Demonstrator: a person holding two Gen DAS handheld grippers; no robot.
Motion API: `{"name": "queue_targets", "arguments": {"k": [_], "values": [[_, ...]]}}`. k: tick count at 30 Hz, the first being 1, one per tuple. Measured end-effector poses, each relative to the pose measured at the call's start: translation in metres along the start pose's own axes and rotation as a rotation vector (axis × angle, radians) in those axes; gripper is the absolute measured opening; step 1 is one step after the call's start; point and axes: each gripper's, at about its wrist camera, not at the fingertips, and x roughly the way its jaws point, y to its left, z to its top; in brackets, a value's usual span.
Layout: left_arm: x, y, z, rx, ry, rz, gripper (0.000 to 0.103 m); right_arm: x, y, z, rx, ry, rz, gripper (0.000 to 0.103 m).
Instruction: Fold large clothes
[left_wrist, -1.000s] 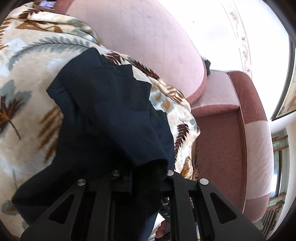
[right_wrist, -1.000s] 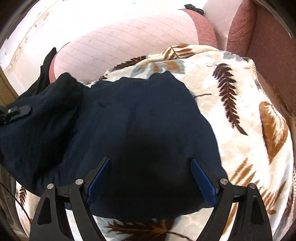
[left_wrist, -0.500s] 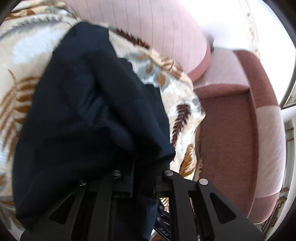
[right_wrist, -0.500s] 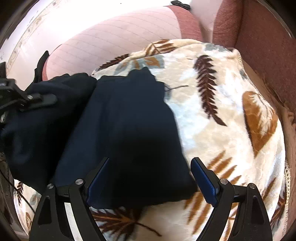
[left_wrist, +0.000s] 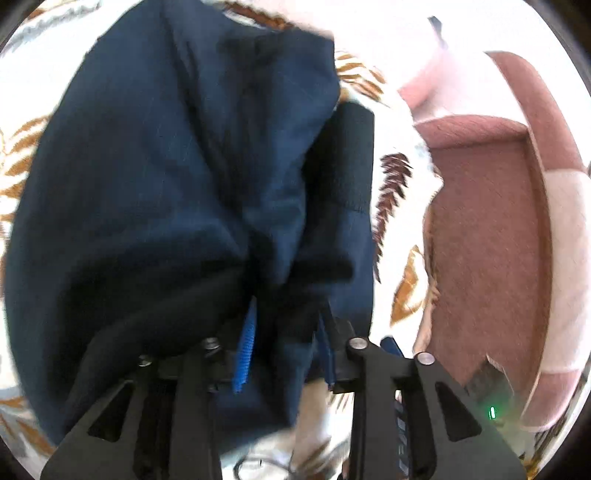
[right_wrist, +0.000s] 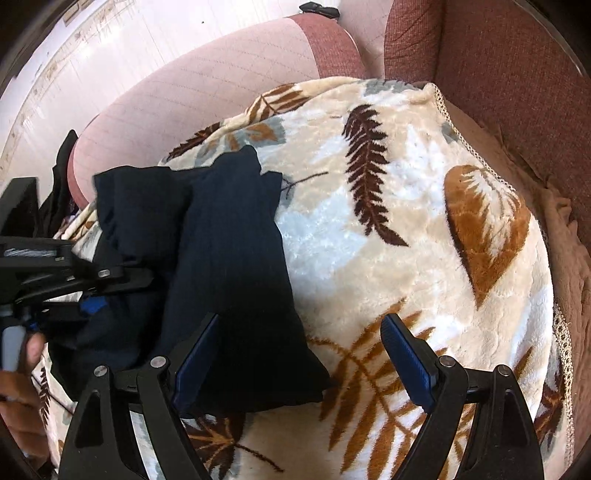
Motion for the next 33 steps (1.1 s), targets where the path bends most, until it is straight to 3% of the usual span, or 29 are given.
{"name": "queue_targets", "arguments": {"k": [3, 6, 7, 10, 12, 14, 17, 19, 21, 23, 24, 25, 29, 31, 33], "values": [[-0.037, 0.0, -0.013, 0.047, -0.047, -0.021, 0.032, -0.011, -0.001, 0.004, 0.038, -0.043, 0.021, 0.089], [-0.086, 0.019, -0.016, 0.043, -0.171, -0.041, 0.047, -0.023, -0.002, 0.008, 0.087, -0.101, 0.113, 0.089], [-0.1, 0.031, -0.018, 0.03, -0.227, -0.016, 0.053, -0.026, -0.001, 0.009, 0.095, -0.119, 0.159, 0.089], [-0.117, 0.068, -0.02, -0.023, -0.322, 0.143, 0.055, -0.027, 0.012, 0.009, 0.093, -0.123, 0.284, 0.089], [-0.105, 0.095, -0.024, -0.08, -0.292, 0.201, 0.055, -0.014, 0.023, 0.008, 0.09, -0.077, 0.299, 0.089], [-0.084, 0.114, -0.03, -0.113, -0.224, 0.187, 0.055, 0.0, 0.033, 0.005, 0.097, -0.032, 0.311, 0.089], [-0.043, 0.124, -0.049, -0.123, -0.15, 0.157, 0.055, 0.018, 0.052, -0.001, 0.108, 0.026, 0.424, 0.089], [-0.037, 0.121, -0.061, -0.088, -0.186, 0.165, 0.055, 0.028, 0.069, -0.004, 0.086, 0.063, 0.472, 0.089], [-0.039, 0.115, -0.068, -0.045, -0.214, 0.182, 0.055, 0.039, 0.083, -0.008, 0.059, 0.095, 0.444, 0.089], [-0.043, 0.118, -0.072, -0.055, -0.207, 0.17, 0.055, 0.043, 0.092, -0.012, 0.037, 0.071, 0.448, 0.072], [-0.045, 0.12, -0.072, -0.065, -0.205, 0.164, 0.055, 0.044, 0.094, -0.013, 0.029, 0.046, 0.436, 0.035], [-0.05, 0.123, -0.073, -0.078, -0.213, 0.16, 0.055, 0.043, 0.095, -0.013, 0.02, 0.036, 0.428, 0.01], [-0.082, 0.131, -0.077, -0.093, -0.282, 0.153, 0.055, 0.013, 0.08, -0.003, 0.027, -0.076, 0.459, 0.007], [-0.089, 0.127, -0.073, -0.074, -0.296, 0.155, 0.055, -0.012, 0.064, 0.006, 0.018, -0.165, 0.428, 0.004], [-0.086, 0.118, -0.07, -0.047, -0.289, 0.182, 0.055, -0.02, 0.045, 0.011, -0.002, -0.184, 0.364, 0.004]]}}
